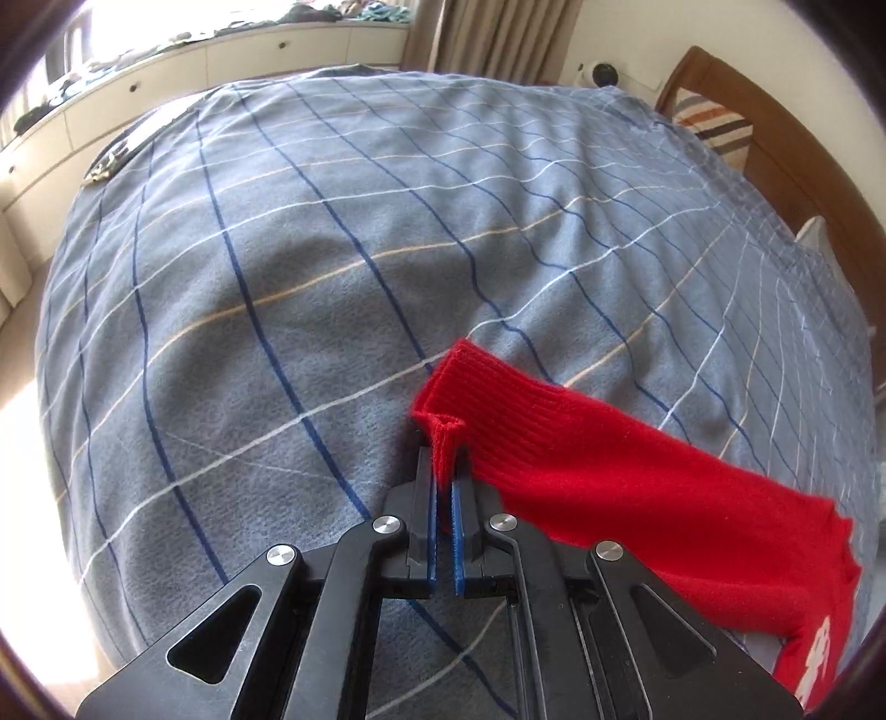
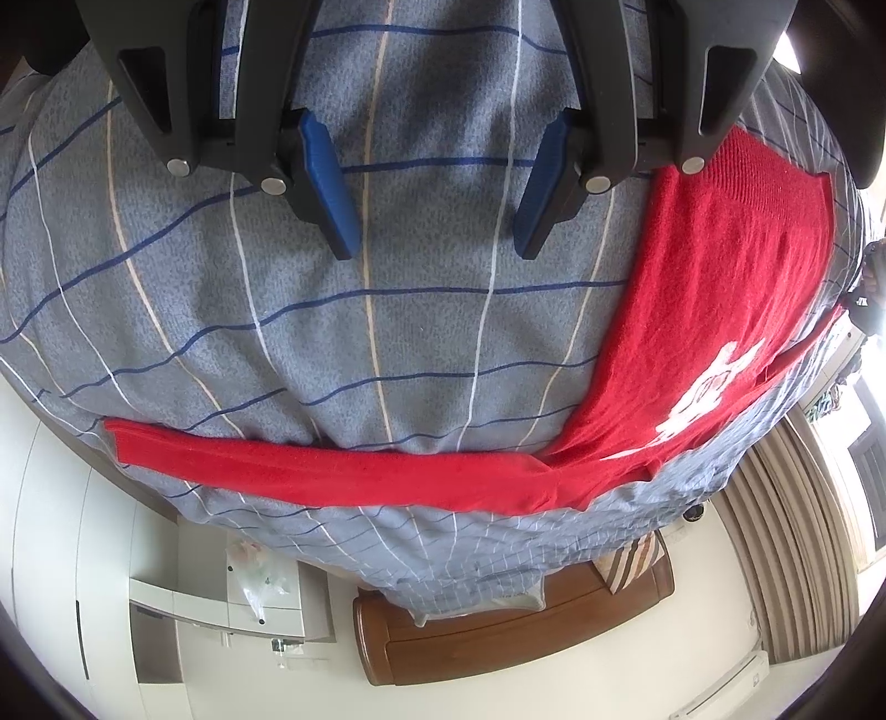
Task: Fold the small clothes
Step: 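Grasp the other sleeve cuff with the left tool and pull it outward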
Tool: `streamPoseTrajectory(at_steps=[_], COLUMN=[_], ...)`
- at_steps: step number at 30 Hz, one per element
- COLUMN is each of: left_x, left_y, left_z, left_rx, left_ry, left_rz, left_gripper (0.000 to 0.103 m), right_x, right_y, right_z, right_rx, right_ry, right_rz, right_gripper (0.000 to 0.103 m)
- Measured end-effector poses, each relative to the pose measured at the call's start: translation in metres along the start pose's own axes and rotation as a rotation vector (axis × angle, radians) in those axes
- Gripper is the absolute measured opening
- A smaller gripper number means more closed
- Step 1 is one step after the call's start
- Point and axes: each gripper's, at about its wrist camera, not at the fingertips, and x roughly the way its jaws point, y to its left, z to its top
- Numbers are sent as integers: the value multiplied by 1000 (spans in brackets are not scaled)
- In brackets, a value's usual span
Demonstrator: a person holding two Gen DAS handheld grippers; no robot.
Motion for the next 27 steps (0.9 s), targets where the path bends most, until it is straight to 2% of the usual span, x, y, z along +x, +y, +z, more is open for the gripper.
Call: streamPoseTrajectory(at_steps=[4,15,21,23,26,27], left_x=[2,10,9,7,1,-3], left_y=[-4,9,26,35,47,49], left_z=[-5,-8,-6,-5,-7,-8], left_rx=[45,12,-62,-113,-195,-210], left_ry=[-22,-22,11,39,83,93], left_rz=[12,-63,-166,-215,-277,-286], left_gripper=[2,5,8,10,14,18], right_x=[0,2,2,2,0,0], right_y=[0,1,1,1,0,0], right_z=[0,-1,-1,-1,0,1], right_rx=[0,-5,-5,-3,2,5], right_ry=[1,5,4,0,-7,-8], right_rz=[-1,0,1,1,-2,-3], right_gripper=[59,62,64,67,69,69])
